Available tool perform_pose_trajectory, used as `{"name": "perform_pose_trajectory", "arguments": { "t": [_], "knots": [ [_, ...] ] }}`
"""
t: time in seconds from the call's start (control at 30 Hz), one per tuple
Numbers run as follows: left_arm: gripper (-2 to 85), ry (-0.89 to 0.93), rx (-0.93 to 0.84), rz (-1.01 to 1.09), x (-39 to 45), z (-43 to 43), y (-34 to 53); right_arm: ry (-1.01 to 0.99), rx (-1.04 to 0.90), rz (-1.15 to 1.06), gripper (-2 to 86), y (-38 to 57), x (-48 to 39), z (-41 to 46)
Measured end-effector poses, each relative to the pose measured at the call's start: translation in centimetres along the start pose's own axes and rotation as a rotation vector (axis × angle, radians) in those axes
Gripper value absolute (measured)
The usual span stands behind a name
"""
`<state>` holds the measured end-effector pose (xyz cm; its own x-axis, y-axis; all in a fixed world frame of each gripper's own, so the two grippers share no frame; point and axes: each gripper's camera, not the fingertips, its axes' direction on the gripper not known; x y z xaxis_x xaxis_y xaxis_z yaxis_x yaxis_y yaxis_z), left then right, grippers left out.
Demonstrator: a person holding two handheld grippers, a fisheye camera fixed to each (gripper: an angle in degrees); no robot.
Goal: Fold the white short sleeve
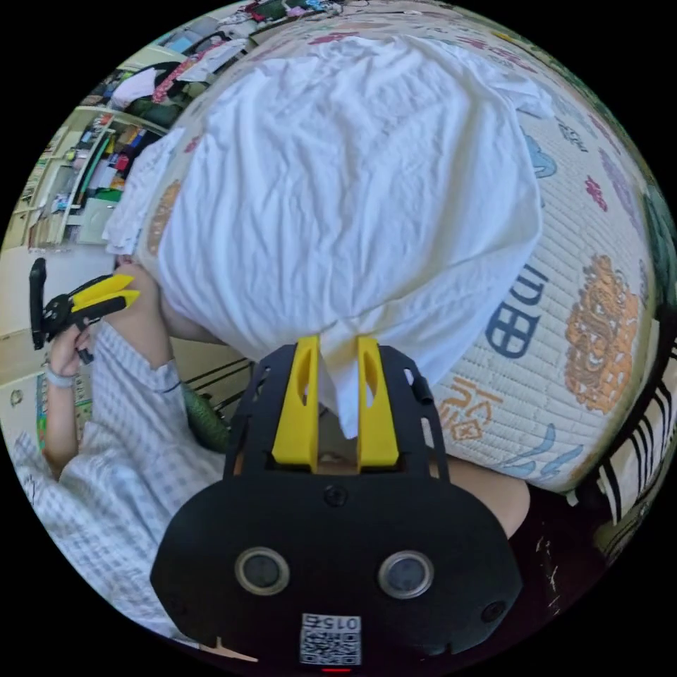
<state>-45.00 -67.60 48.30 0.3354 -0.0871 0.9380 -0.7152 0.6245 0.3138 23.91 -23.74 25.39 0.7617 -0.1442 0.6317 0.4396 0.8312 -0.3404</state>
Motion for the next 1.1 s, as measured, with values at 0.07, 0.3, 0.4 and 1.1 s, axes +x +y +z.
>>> {"name": "perform_pose_trajectory", "arguments": {
  "t": [0.07,0.3,0.4,1.1],
  "knots": [
    [12.3,0.068,-0.11,-0.028,-2.4,0.8,-1.6,-0.001,0.013,0.003,3.9,0.4,0.7,-0.5],
    [10.9,0.203,-0.337,0.019,-5.8,1.9,-7.0,-0.25,0.197,0.149,0.9,8.1,7.1,-5.2],
    [10.2,0.15,-0.409,0.049,-6.5,2.0,-9.4,-0.308,0.283,0.239,0.6,12.9,10.2,-7.2],
    [-0.2,0.844,0.29,-0.16,-25.1,-26.6,-23.1,-0.377,0.66,0.186,0.3,12.3,17.3,-26.0]
  ]
}}
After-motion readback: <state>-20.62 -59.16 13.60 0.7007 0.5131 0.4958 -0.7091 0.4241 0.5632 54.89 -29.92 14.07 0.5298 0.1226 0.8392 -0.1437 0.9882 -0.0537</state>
